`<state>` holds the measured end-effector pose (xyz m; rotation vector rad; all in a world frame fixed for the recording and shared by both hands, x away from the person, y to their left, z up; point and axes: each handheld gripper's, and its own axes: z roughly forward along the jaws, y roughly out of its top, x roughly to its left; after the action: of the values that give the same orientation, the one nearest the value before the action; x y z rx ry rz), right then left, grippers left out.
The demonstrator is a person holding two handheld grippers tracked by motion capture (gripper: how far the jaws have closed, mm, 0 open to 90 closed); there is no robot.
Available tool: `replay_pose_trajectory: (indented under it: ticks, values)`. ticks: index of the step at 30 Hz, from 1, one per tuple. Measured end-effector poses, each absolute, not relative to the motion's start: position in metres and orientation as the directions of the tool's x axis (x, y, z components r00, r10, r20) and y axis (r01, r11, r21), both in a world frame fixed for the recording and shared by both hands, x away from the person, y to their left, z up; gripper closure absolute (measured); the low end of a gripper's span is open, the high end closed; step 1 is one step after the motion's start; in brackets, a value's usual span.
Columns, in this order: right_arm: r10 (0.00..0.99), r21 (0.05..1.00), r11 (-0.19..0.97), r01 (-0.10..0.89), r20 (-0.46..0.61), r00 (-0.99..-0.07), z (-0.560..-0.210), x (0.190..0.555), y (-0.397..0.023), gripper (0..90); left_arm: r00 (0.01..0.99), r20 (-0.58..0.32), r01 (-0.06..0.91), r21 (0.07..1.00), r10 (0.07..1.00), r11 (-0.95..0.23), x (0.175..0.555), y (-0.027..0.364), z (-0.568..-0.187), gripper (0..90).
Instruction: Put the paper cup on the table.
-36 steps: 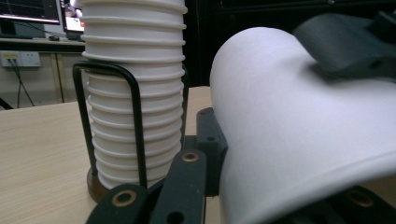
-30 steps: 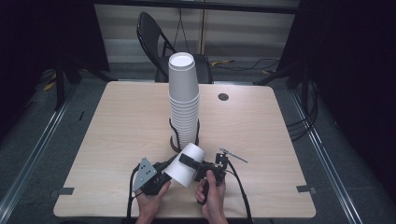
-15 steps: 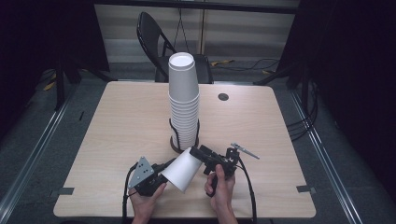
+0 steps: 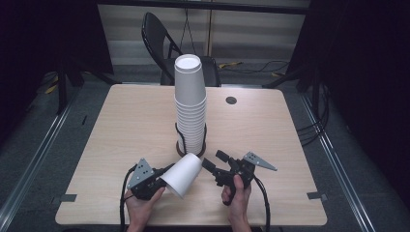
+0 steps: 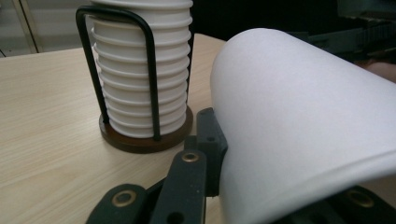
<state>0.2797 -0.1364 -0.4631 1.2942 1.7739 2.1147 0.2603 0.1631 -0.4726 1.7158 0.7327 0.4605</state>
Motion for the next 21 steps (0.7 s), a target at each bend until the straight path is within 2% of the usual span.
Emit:
replay_pose_trajectory:
  ticks: [3, 13, 16, 18, 21]
  values:
    - [0.602, 0.879, -0.267, 0.396, 0.473, -0.643, -0.466, 0.277, -0.134, 13.0, 0.722, -0.054, 0.239, 0.955, 0.69, -0.176, 0.263, 0.167, -0.469, 86.5]
    - [0.706, 0.961, -0.079, 0.263, 0.24, -0.666, -0.472, 0.268, -0.124, 12.7, 0.696, -0.108, 0.315, 0.935, 0.71, -0.166, 0.27, 0.177, -0.463, 86.5]
    - [0.73, 0.974, -0.002, 0.228, 0.157, -0.665, -0.472, 0.264, -0.12, 12.7, 0.711, -0.143, 0.345, 0.924, 0.689, -0.165, 0.274, 0.179, -0.461, 86.5]
    - [0.753, 0.981, 0.057, 0.186, 0.08, -0.653, -0.473, 0.262, -0.118, 12.7, 0.706, -0.131, 0.358, 0.914, 0.696, -0.191, 0.275, 0.179, -0.459, 86.5]
    - [0.753, 0.978, 0.115, 0.174, 0.028, -0.657, -0.474, 0.26, -0.115, 12.6, 0.711, -0.111, 0.362, 0.905, 0.694, -0.226, 0.277, 0.179, -0.455, 86.5]
